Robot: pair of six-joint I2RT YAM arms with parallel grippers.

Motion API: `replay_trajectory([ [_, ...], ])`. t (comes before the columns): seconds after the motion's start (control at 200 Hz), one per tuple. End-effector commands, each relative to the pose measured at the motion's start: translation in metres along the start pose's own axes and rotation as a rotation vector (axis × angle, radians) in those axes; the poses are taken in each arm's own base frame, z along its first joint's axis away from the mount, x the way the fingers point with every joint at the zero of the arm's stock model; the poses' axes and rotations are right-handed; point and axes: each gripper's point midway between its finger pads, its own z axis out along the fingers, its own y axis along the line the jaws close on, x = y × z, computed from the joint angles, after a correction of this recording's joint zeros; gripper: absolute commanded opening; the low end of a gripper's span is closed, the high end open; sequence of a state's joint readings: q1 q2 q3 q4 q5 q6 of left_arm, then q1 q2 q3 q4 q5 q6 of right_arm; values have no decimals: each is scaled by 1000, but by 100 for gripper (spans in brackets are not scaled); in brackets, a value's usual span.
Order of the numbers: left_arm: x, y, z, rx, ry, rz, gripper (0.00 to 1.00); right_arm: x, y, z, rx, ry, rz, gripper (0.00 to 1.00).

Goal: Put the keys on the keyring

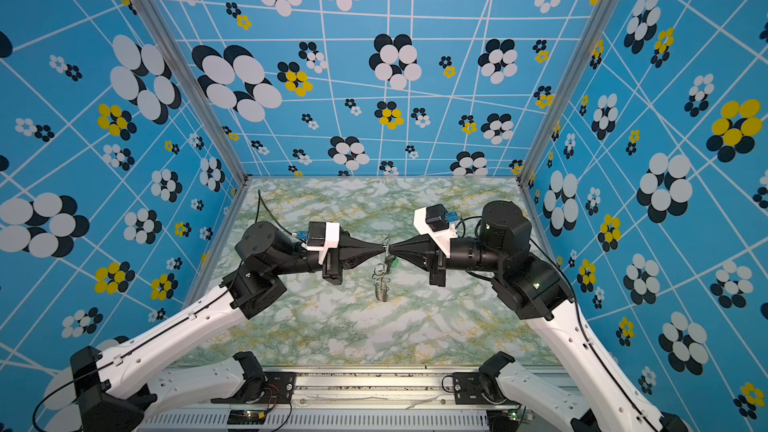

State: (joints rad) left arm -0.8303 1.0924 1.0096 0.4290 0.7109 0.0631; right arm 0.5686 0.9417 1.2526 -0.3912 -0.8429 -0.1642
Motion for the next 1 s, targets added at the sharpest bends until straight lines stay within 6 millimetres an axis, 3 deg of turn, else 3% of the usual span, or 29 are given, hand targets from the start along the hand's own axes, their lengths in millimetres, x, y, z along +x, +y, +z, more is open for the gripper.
replay_trajectory([
  [0.0,-10,3,-5,-54,-1,6,18,-5,1,-7,30,15,-22,0],
  [0.205,6,13,-21,-177,108,-51,60,21,-7,-11,87,170,-1,0],
  [0.415,33,21,-26,-225,317,-177,80,56,-12,-6,133,389,-34,0],
  [0.54,44,15,-22,-176,415,-214,79,59,-14,-2,139,403,-38,0],
  [0.745,53,7,-20,-117,470,-224,47,57,-15,1,135,406,-37,0],
  [0.995,55,-1,-9,-39,482,-236,31,56,-15,5,121,399,-39,0],
])
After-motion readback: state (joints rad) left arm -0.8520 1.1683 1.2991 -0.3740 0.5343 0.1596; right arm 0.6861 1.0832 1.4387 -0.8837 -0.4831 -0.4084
